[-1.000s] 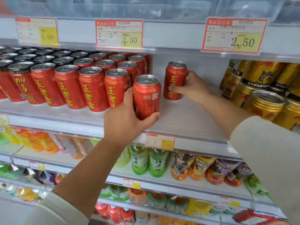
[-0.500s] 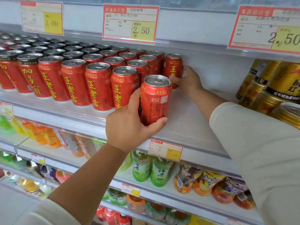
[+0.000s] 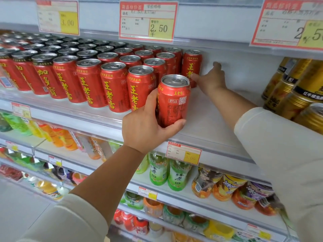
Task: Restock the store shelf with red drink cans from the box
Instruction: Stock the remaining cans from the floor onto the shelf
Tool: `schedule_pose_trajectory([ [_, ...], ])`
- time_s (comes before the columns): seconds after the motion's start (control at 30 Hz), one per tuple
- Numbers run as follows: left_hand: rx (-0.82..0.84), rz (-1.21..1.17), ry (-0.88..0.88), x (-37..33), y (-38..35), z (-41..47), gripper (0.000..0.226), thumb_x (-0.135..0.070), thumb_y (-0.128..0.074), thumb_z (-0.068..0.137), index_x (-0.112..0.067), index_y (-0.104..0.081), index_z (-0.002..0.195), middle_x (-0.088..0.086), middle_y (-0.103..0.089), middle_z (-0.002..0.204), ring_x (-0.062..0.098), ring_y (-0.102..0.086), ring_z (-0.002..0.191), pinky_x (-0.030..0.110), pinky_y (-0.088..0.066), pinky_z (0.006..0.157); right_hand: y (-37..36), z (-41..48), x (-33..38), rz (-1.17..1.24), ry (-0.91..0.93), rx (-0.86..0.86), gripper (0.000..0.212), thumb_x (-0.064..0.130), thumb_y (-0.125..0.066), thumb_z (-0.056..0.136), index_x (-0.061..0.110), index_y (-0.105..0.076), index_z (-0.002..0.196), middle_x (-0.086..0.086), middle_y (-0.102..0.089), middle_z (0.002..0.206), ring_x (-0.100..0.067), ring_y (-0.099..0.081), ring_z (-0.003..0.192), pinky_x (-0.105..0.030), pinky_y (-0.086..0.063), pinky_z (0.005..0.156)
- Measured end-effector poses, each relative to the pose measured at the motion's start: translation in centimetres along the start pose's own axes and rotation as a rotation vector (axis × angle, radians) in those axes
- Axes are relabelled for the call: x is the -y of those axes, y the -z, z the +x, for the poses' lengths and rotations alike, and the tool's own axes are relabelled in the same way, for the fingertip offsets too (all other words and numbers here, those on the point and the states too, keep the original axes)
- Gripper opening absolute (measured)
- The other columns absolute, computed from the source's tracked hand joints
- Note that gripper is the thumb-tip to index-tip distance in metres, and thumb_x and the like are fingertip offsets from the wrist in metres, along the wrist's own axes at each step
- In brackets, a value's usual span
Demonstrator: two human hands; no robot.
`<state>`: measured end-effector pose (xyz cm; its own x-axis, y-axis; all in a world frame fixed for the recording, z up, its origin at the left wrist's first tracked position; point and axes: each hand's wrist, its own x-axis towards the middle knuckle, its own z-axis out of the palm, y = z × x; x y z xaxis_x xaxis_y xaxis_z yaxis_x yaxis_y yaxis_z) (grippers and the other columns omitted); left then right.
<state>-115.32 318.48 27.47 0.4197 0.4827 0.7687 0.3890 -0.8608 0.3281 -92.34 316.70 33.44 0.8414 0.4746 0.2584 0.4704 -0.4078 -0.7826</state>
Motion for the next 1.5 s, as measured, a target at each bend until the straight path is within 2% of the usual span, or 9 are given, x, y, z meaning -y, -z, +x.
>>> schedule_pose_trajectory([
  [0.13,0.016,0.009,0.002,0.1,0.1,0.0,0.097,-0.085,-0.05,0.068,-0.017,-0.046,0.137,-0.004,-0.072,0.077,0.023,-0.07,0.064,0.022,-0.037,0.056,3.2,-6.7,1.5,0.21,0.15,0.275,0.056,0.02,-0.062,0.07,0.021,-0.056,0.126,-0.001,-0.065,0.112,-0.013,-0.062,0.097,-0.03,-0.047,0.085],
  [0.3,0.108,-0.042,0.009,-0.6,0.9,-0.2,0.101,-0.079,-0.065,0.067,-0.022,-0.036,0.146,0.0,-0.073,0.095,0.024,-0.071,0.082,0.028,-0.043,0.063,5.0,-14.9,1.1,0.423,0.205,0.565,0.067,0.014,-0.072,0.073,0.038,-0.044,0.129,0.014,-0.065,0.113,0.007,-0.063,0.095,-0.014,-0.05,0.079],
  [0.4,0.134,-0.081,-0.031,-0.4,1.7,-0.7,0.098,-0.078,-0.06,0.069,-0.021,-0.039,0.146,0.006,-0.071,0.105,0.028,-0.067,0.093,0.033,-0.049,0.072,3.8,-15.6,1.3,0.333,0.214,0.404,0.08,0.028,-0.086,0.067,0.032,-0.038,0.132,0.022,-0.059,0.11,0.015,-0.058,0.093,-0.012,-0.049,0.082],
  [0.53,0.131,-0.036,-0.08,2.9,2.7,-2.1,0.085,-0.078,-0.058,0.069,-0.02,-0.059,0.131,-0.005,-0.07,0.113,0.024,-0.06,0.105,0.043,-0.046,0.091,3.6,-13.5,1.0,0.263,0.162,0.363,0.079,0.023,-0.086,0.067,0.023,-0.037,0.129,0.012,-0.06,0.111,0.0,-0.061,0.099,-0.026,-0.05,0.092],
  [0.63,0.039,-0.034,-0.082,5.3,2.7,-3.5,0.071,-0.073,-0.068,0.068,-0.021,-0.068,0.116,-0.004,-0.067,0.111,0.024,-0.056,0.106,0.039,-0.042,0.095,3.9,-11.6,0.8,0.299,0.095,0.379,0.075,0.007,-0.075,0.076,0.018,-0.033,0.137,0.001,-0.059,0.117,-0.006,-0.06,0.098,-0.037,-0.049,0.098],
  [0.73,-0.011,-0.073,-0.044,6.2,2.4,-4.1,0.072,-0.073,-0.071,0.065,-0.019,-0.07,0.112,0.002,-0.06,0.112,0.024,-0.049,0.108,0.035,-0.04,0.098,3.4,-11.2,0.0,0.211,0.098,0.301,0.08,0.024,-0.08,0.072,0.026,-0.036,0.139,-0.001,-0.049,0.128,-0.009,-0.055,0.107,-0.026,-0.046,0.091],
  [0.87,-0.024,-0.047,-0.02,6.9,1.7,-4.2,0.078,-0.081,-0.064,0.064,-0.016,-0.071,0.107,0.005,-0.058,0.11,0.026,-0.048,0.107,0.035,-0.037,0.103,2.1,-10.5,-0.2,0.18,0.102,0.208,0.072,0.028,-0.085,0.069,0.02,-0.046,0.128,-0.002,-0.058,0.126,-0.015,-0.058,0.109,-0.029,-0.045,0.092],
  [0.97,-0.012,-0.035,-0.016,7.1,1.4,-4.3,0.079,-0.082,-0.061,0.066,-0.013,-0.07,0.103,0.007,-0.058,0.106,0.031,-0.053,0.105,0.023,-0.018,0.113,1.2,-7.8,-0.2,0.157,0.092,0.168,0.076,0.03,-0.088,0.063,0.015,-0.043,0.122,-0.004,-0.063,0.12,-0.018,-0.063,0.105,-0.041,-0.051,0.096],
  [1.5,0.007,0.009,-0.061,7.2,1.2,-4.1,0.08,-0.085,-0.054,0.07,-0.012,-0.068,0.098,0.007,-0.058,0.096,0.033,-0.056,0.099,0.027,-0.015,0.114,-1.9,-3.3,-0.5,0.05,0.169,-0.003,0.074,0.04,-0.082,0.07,0.014,-0.044,0.128,-0.006,-0.059,0.128,-0.022,-0.06,0.112,-0.038,-0.048,0.098],
])
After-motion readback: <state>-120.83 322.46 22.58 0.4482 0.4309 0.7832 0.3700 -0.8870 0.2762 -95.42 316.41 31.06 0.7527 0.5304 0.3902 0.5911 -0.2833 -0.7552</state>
